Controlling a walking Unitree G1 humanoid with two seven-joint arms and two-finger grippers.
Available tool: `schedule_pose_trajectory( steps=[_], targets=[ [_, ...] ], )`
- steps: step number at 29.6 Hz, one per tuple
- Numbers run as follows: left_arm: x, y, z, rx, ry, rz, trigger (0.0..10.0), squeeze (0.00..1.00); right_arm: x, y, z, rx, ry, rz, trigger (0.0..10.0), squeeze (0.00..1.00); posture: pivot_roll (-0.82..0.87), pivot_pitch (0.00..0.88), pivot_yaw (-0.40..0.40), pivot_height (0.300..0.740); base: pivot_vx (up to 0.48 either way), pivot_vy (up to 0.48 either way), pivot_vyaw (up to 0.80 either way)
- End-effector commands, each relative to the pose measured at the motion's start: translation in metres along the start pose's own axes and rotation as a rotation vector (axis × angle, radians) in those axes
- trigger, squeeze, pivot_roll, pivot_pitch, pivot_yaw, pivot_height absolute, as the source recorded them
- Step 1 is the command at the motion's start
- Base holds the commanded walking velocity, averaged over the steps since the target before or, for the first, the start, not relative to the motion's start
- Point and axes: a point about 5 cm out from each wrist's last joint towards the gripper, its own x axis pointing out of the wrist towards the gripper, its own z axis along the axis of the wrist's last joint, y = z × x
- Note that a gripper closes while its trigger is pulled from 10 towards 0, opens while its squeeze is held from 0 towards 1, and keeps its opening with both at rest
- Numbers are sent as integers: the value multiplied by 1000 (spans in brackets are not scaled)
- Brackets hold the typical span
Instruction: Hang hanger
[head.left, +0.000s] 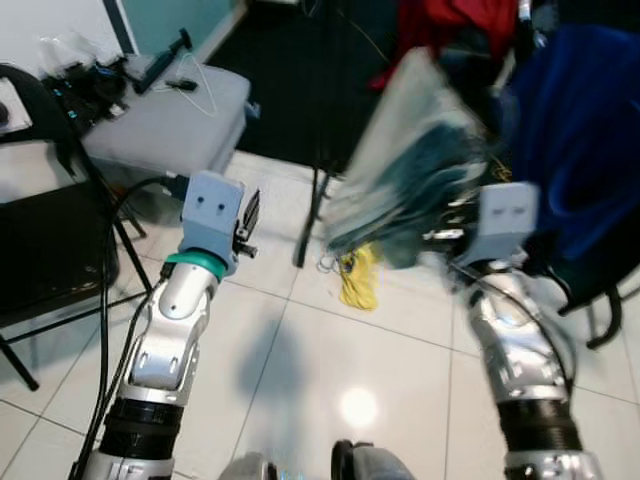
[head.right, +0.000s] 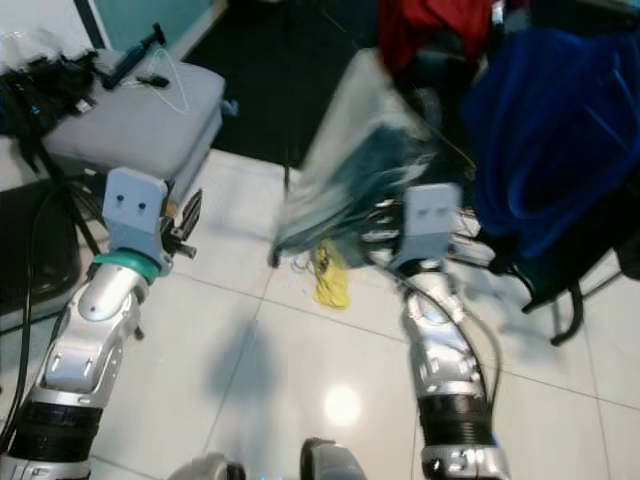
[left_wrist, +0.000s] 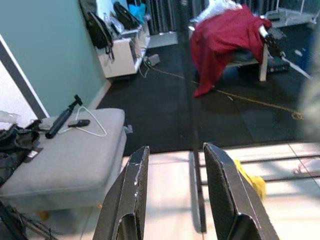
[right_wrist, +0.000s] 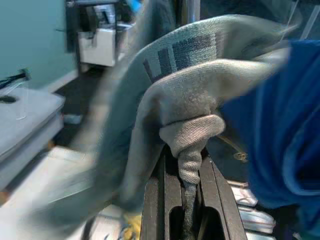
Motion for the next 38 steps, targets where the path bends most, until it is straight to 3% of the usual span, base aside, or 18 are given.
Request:
schedule_pose_trajectory(
  steps=[1, 8, 11, 14, 19, 25, 38],
  targets=[
    [1, -3, -3, -1, 12, -19, 10000, 0, -1, -6, -7, 14, 34, -31, 10000, 0, -56, 85, 25, 740, 480, 0, 0],
    [3, -3, -2, 1, 6, -24, 10000, 0, 10, -21, -6, 102, 108, -99, 10000, 0, -56, 83, 33, 740, 480, 0, 0],
    [4, -3, -2, 3, 3, -26, 10000, 0, 22, -27, -3, 158, 181, -84, 10000, 0, -55, 82, 36, 740, 480, 0, 0],
    [4, -3, -2, 3, 3, -26, 10000, 0, 23, -28, -2, 160, 186, -80, 10000, 0, -55, 81, 35, 740, 480, 0, 0],
    [5, -2, 0, 4, -7, -27, 10000, 0, 41, -35, 9, 188, 262, -19, 10000, 0, -56, 71, 34, 740, 480, 0, 0],
    [6, -2, 1, 0, -16, -27, 10000, 0, 52, -40, 16, 236, 315, -4, 10000, 0, -54, 65, 29, 740, 480, 0, 0],
    [6, -4, 4, -1, -35, -42, 10000, 0, 66, -45, 26, 198, 335, 10, 10000, 0, -55, 58, 30, 740, 480, 0, 0]
  ],
)
